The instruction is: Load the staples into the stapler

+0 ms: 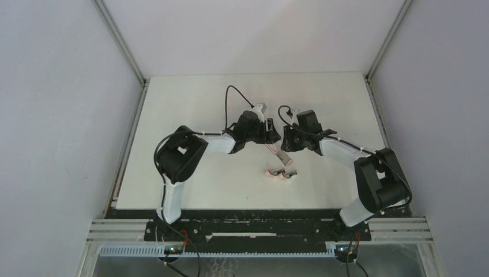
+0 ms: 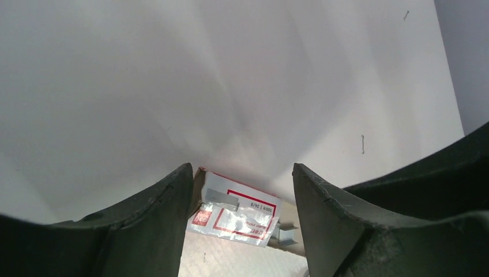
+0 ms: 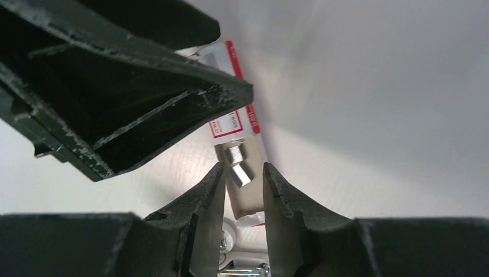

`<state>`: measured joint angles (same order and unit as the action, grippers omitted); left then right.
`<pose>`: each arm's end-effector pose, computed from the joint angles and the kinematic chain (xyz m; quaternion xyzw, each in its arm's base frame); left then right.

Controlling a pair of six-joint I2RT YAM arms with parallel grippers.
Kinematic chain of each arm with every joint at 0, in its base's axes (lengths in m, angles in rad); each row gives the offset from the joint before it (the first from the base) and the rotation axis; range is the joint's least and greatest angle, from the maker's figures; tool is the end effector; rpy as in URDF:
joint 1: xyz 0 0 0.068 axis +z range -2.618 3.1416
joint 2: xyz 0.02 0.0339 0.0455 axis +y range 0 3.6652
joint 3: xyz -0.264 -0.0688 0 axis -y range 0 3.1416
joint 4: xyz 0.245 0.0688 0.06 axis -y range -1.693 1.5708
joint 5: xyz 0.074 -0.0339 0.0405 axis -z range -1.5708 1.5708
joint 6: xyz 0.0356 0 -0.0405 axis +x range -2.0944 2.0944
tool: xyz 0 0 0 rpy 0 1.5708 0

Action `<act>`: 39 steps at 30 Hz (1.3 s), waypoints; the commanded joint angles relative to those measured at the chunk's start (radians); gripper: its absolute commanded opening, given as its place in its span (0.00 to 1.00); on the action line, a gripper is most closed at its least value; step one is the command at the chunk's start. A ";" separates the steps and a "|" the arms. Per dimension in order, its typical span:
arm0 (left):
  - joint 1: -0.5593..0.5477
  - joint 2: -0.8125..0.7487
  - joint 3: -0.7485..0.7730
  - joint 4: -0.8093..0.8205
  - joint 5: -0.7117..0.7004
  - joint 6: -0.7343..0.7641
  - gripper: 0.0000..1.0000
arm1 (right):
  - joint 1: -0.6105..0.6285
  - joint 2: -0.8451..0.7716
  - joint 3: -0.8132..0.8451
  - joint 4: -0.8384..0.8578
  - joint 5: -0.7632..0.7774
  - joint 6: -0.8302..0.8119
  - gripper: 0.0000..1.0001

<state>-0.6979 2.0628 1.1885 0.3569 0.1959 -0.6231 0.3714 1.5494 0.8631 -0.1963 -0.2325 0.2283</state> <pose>0.3346 -0.2897 0.1429 0.0813 0.8579 -0.3737 0.3432 0.2867 0.1205 0.1847 -0.1059 0.9298 0.2033 0.2879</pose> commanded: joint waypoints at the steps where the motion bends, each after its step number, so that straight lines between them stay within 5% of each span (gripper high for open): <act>1: 0.031 -0.096 0.012 0.005 -0.030 0.077 0.69 | 0.041 -0.036 0.005 -0.003 0.006 -0.068 0.30; 19: 0.088 -0.679 -0.433 -0.050 -0.243 0.073 0.74 | 0.088 0.006 -0.005 -0.049 0.082 -0.062 0.28; 39: 0.099 -0.975 -0.517 -0.270 -0.378 0.070 0.74 | 0.090 0.084 0.025 -0.065 0.037 -0.040 0.14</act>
<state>-0.6064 1.1301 0.6949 0.1032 -0.1413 -0.5491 0.4572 1.6382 0.8581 -0.2661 -0.1909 0.1791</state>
